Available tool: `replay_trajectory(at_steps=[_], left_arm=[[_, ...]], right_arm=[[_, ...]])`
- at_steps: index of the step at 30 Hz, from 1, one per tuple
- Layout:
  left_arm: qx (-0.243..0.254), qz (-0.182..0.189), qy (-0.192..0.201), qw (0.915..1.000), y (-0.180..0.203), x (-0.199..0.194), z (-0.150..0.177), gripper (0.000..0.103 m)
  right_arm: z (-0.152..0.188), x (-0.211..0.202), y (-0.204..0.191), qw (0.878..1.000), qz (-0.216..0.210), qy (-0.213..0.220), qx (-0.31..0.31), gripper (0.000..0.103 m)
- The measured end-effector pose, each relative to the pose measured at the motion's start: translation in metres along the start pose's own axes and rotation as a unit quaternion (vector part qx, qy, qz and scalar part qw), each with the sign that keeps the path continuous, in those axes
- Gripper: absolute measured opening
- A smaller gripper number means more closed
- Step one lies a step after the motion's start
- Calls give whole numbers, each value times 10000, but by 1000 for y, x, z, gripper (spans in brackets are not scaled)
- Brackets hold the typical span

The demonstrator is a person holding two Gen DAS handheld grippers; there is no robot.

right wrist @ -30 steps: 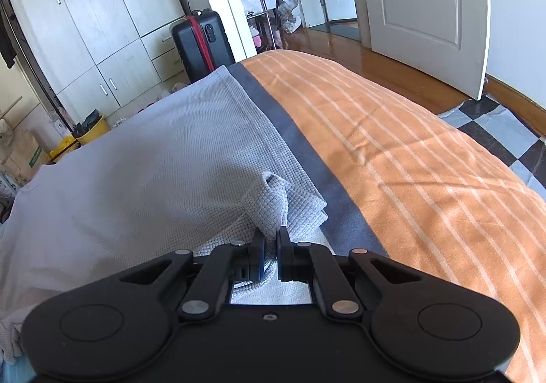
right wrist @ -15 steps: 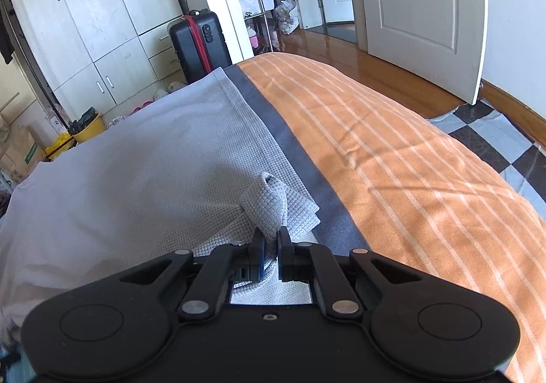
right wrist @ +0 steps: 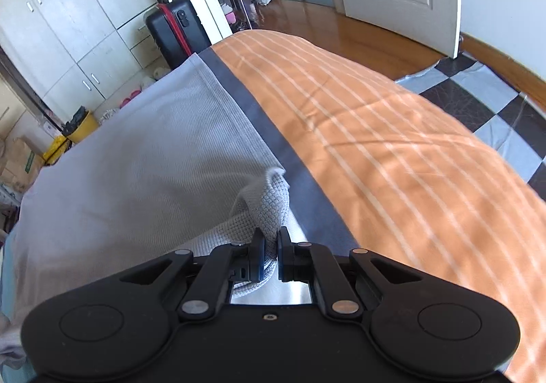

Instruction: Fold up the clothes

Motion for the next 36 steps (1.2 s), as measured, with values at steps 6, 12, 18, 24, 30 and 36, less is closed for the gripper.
replay_trajectory(at_steps=[6, 12, 18, 24, 30, 36], left_arm=[[-267, 581, -521, 9966, 30, -46, 19, 6], [-296, 1099, -1206, 9862, 59, -46, 41, 6], [-111, 1292, -1228, 9839, 75, -42, 45, 5], [-294, 2109, -1814, 9601, 79, -25, 48, 8], [-724, 3394, -2687, 8985, 67, 5, 44, 34], [-1406, 3522, -1911, 9054, 8, -31, 9, 55]], right_arm=[[16, -56, -2, 9908, 192, 984, -913, 5], [19, -50, -5, 9837, 963, 767, -1308, 5], [22, -34, 8, 9833, 1328, 277, -1215, 5], [32, -10, 13, 9721, 1879, -326, -1364, 13], [28, -25, 39, 9727, 2192, -16, -763, 33], [47, -39, -28, 9976, -340, -316, -509, 42]])
Point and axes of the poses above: each gripper's, at about its wrist camera, not at the fingertips, and x roughly the way its jaws point, y to its right, z to its underside, the point moved 5 cm from there along x, roughly the way its jaws point, and after that the axes turned 8 degrees about -y, right-handed, at the moved point
